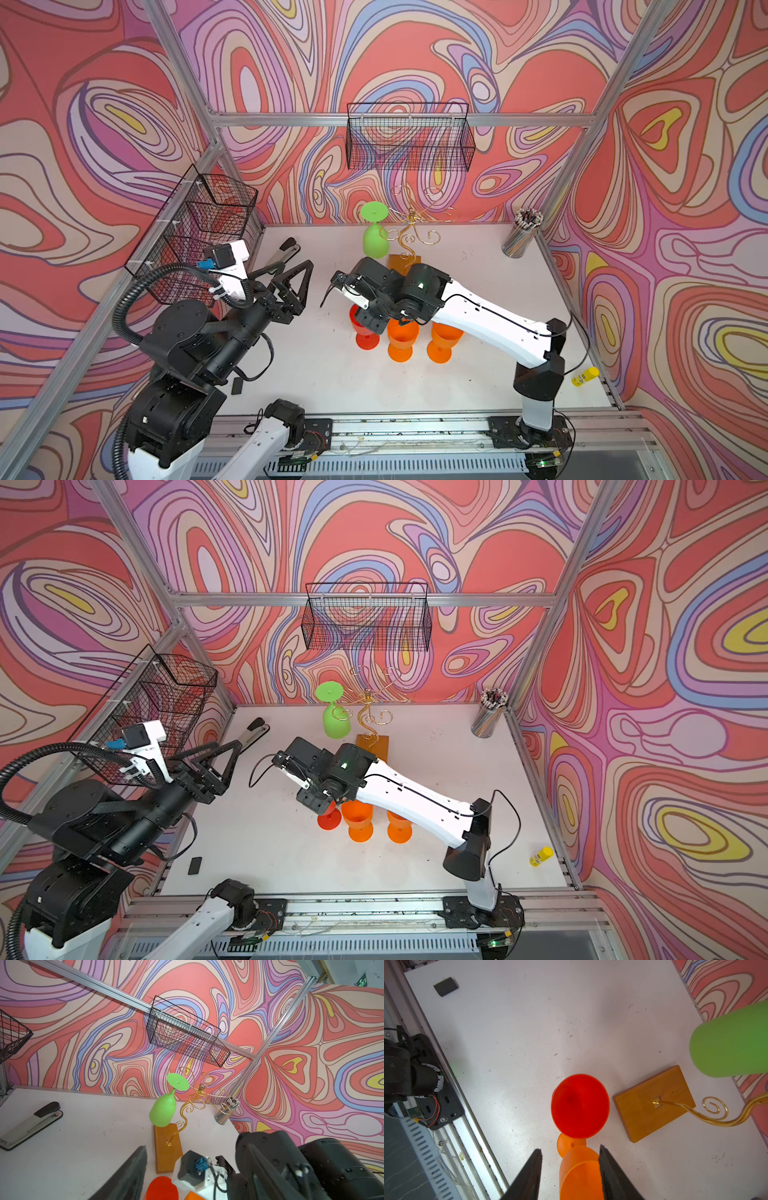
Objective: Take the wine glass off the wine glass rack
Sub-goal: 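Lower the red glass upright onto the table and open the right gripper, then lift the right gripper off the red glass while the left gripper nears the green glass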
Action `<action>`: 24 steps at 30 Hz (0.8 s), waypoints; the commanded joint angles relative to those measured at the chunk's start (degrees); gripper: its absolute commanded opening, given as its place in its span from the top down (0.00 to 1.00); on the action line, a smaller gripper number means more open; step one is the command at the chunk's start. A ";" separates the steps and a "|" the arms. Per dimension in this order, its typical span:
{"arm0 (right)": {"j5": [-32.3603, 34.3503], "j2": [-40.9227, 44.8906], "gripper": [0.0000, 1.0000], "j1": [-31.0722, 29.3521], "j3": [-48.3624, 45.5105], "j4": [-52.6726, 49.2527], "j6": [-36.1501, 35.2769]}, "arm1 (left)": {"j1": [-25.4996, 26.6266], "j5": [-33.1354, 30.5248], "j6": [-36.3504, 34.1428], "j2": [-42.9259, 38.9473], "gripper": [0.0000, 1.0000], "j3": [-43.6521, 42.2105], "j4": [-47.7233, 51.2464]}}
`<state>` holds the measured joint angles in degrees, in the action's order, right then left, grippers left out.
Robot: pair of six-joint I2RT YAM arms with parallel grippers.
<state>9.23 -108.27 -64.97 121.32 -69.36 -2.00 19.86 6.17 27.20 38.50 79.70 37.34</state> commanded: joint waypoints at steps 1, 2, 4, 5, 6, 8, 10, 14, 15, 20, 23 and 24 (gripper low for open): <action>-0.97 4.33 0.53 -0.33 -4.64 5.57 1.17 | -0.18 0.61 1.13 0.92 0.26 -0.90 -1.99; -1.52 5.96 0.53 -0.33 -6.10 6.84 1.33 | -0.18 0.59 1.46 0.96 0.26 -1.10 -2.26; -3.22 10.58 0.53 -0.33 -9.61 9.51 1.80 | -0.17 0.35 2.20 1.01 0.25 -1.78 -3.12; -4.19 12.33 0.53 -0.33 -11.04 10.74 2.09 | -0.17 0.37 2.48 0.96 0.25 -1.98 -3.54; -5.48 14.49 0.53 -0.33 -12.86 11.93 2.35 | -0.21 0.43 2.74 1.04 0.25 -2.16 -3.96; -7.53 18.55 0.53 -0.33 -16.27 14.08 2.75 | -0.17 0.55 3.36 1.53 0.24 -2.34 -4.45; -8.65 22.49 0.54 -0.33 -19.42 15.86 3.36 | -0.17 0.76 4.56 2.12 0.25 -2.73 -5.39; -10.03 30.79 0.54 -0.33 -24.73 19.30 4.11 | -0.19 4.23 8.43 4.80 0.25 -3.78 -8.79; -10.42 32.79 0.54 -0.33 -26.03 20.34 4.24 | -0.17 5.73 9.77 5.73 0.25 -4.09 -9.97; -9.27 41.14 0.54 -0.33 -30.71 25.67 5.16 | -0.65 12.58 16.06 10.80 0.25 -6.58 -18.14; -5.62 46.56 0.54 -0.34 -34.78 31.21 5.18 | -2.68 17.80 21.34 14.06 0.26 -8.33 -24.82; -3.94 48.39 0.55 -0.33 -36.14 33.10 5.08 | -3.93 20.30 23.80 15.09 0.27 -9.18 -27.76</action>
<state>1.41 -63.24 -64.97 87.83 -43.13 2.48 17.96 18.94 43.40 51.79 72.05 19.79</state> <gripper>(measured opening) 0.455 0.738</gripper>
